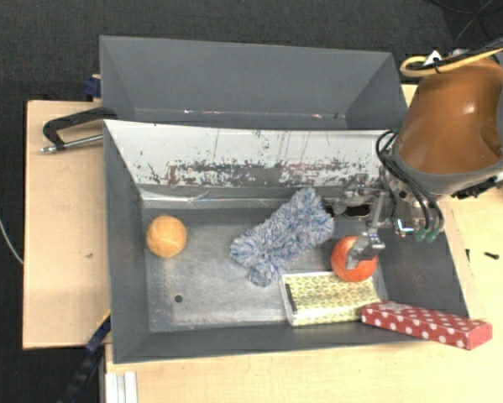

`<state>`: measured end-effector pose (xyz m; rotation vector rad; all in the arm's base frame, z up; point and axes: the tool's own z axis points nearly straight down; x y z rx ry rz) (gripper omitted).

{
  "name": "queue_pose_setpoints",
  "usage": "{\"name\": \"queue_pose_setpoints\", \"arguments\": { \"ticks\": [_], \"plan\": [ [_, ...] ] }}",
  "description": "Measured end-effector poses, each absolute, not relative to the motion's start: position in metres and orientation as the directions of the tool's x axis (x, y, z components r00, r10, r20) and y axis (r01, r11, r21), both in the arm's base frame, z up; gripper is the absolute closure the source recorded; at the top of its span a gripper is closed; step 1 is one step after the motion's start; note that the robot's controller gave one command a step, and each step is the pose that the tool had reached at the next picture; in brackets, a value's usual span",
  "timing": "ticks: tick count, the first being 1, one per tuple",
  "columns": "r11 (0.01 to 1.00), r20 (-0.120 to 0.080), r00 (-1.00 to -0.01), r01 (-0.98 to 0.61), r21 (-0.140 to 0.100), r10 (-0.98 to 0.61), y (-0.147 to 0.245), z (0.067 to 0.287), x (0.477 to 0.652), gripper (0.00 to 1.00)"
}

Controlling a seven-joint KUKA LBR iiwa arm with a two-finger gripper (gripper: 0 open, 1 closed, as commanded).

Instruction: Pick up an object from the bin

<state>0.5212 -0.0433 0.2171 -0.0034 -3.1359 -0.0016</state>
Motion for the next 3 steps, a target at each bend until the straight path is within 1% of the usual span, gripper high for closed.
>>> {"name": "queue_pose_setpoints", "arguments": {
  "ticks": [1, 2, 3],
  "plan": [
    [1.000, -0.003, -1.000, 0.000, 0.000, 0.000, -0.043, 0.221, 0.523, 0.00],
    [0.950, -0.005, -0.950, -0.312, -0.001, -0.312, -0.017, 0.181, 0.503, 0.00],
    [0.918, 0.000, -0.918, -0.398, 0.001, -0.398, -0.005, 0.162, 0.493, 0.00]
  ]
}}
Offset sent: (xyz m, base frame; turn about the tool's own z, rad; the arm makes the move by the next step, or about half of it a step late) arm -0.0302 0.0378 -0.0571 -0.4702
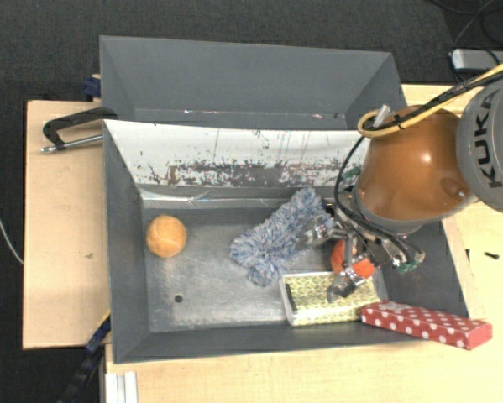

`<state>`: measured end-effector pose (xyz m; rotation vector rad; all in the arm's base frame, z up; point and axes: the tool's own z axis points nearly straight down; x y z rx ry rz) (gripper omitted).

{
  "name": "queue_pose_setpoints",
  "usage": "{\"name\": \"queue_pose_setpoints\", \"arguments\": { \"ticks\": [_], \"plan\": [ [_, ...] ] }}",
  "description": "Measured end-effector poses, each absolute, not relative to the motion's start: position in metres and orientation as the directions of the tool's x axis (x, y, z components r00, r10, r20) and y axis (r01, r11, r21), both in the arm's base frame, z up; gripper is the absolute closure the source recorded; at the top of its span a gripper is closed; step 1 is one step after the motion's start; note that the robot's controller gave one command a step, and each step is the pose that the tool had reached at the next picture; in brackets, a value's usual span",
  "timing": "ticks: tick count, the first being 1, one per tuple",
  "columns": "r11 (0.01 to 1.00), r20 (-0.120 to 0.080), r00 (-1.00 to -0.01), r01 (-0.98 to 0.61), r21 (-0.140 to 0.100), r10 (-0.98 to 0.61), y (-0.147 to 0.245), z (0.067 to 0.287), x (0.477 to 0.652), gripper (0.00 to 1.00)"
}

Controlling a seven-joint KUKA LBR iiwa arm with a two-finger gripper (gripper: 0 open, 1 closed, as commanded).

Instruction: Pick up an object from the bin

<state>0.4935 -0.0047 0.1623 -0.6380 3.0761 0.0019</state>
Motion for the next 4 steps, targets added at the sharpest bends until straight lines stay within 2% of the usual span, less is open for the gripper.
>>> {"name": "queue_pose_setpoints", "arguments": {
  "ticks": [1, 2, 3, 4],
  "plan": [
    [0.840, -0.001, -0.840, -0.543, 0.001, -0.543, -0.014, 0.143, 0.493, 0.00],
    [0.802, -0.013, -0.802, -0.598, -0.005, -0.598, -0.014, 0.074, 0.499, 0.00],
    [0.765, -0.024, -0.764, -0.644, -0.012, -0.644, -0.011, 0.076, 0.502, 1.00],
    [0.759, -0.024, -0.759, -0.651, -0.012, -0.651, -0.011, 0.076, 0.502, 1.00]
  ]
}}
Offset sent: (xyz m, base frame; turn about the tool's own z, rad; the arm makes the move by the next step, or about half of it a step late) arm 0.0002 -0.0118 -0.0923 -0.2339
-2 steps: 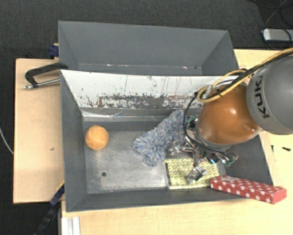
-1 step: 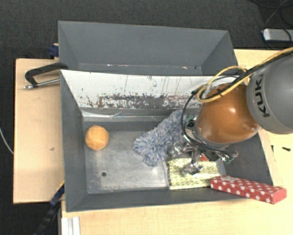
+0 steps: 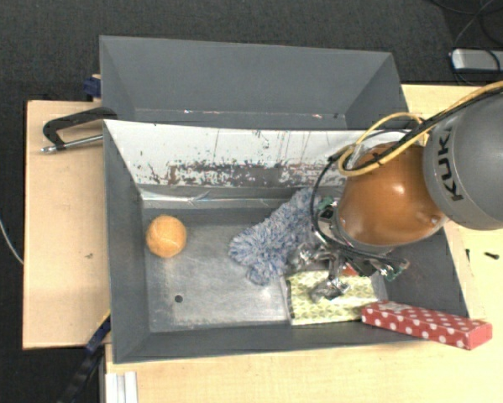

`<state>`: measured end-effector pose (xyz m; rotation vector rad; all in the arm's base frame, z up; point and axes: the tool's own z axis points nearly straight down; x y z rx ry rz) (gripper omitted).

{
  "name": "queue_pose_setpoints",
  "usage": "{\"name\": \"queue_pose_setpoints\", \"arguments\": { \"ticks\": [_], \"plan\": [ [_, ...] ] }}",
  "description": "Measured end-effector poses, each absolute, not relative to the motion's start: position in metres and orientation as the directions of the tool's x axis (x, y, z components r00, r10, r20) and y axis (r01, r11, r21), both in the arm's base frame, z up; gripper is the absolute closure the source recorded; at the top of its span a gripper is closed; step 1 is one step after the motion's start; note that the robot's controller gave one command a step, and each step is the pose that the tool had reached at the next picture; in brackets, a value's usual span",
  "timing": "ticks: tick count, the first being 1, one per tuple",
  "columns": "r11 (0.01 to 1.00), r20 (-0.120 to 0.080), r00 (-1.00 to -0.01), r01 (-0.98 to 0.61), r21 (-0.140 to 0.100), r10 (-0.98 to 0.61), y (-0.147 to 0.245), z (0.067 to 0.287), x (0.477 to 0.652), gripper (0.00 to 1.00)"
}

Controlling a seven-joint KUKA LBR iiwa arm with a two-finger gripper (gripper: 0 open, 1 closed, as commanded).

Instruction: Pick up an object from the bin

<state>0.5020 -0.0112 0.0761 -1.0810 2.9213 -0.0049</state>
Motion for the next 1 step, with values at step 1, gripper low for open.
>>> {"name": "queue_pose_setpoints", "arguments": {
  "ticks": [1],
  "plan": [
    [0.760, -0.015, -0.760, -0.650, -0.008, -0.650, -0.0103, 0.0982, 0.5042, 1.00]
  ]
}}
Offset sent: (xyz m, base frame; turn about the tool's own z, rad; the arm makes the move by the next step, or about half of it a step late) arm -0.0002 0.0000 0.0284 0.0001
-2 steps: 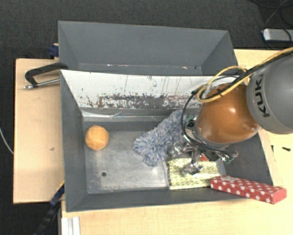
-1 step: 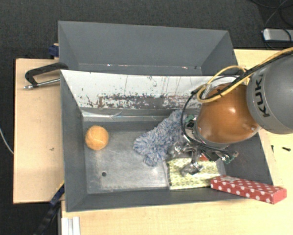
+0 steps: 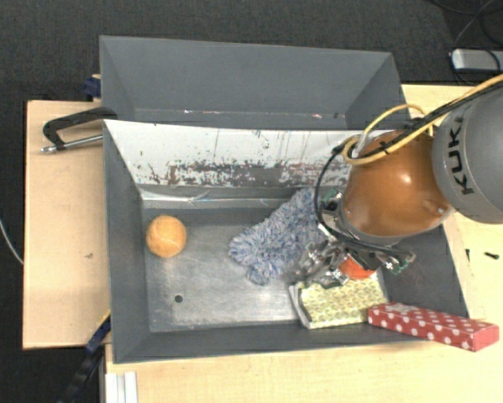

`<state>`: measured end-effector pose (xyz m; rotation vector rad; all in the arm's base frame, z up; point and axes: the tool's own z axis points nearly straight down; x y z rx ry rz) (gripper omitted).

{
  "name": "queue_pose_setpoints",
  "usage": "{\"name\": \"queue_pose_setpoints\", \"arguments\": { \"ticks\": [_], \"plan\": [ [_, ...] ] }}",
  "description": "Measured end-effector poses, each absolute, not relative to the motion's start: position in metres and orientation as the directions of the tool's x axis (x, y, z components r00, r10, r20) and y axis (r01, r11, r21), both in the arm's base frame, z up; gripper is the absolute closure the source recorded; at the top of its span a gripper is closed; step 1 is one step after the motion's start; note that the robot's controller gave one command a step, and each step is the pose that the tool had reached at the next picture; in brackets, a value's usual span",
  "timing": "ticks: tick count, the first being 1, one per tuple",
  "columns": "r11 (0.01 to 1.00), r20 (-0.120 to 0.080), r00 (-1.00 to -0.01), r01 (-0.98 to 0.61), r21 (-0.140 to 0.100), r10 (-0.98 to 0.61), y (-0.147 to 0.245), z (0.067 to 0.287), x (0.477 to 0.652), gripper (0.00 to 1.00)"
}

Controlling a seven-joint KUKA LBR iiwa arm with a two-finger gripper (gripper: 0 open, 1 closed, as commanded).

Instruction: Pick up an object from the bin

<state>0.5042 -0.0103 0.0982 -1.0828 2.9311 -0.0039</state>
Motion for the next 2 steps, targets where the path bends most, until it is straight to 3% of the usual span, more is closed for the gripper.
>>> {"name": "queue_pose_setpoints", "arguments": {
  "ticks": [2],
  "plan": [
    [0.761, -0.013, -0.761, -0.649, -0.008, -0.649, -0.0100, 0.1083, 0.5059, 1.00]
  ]
}}
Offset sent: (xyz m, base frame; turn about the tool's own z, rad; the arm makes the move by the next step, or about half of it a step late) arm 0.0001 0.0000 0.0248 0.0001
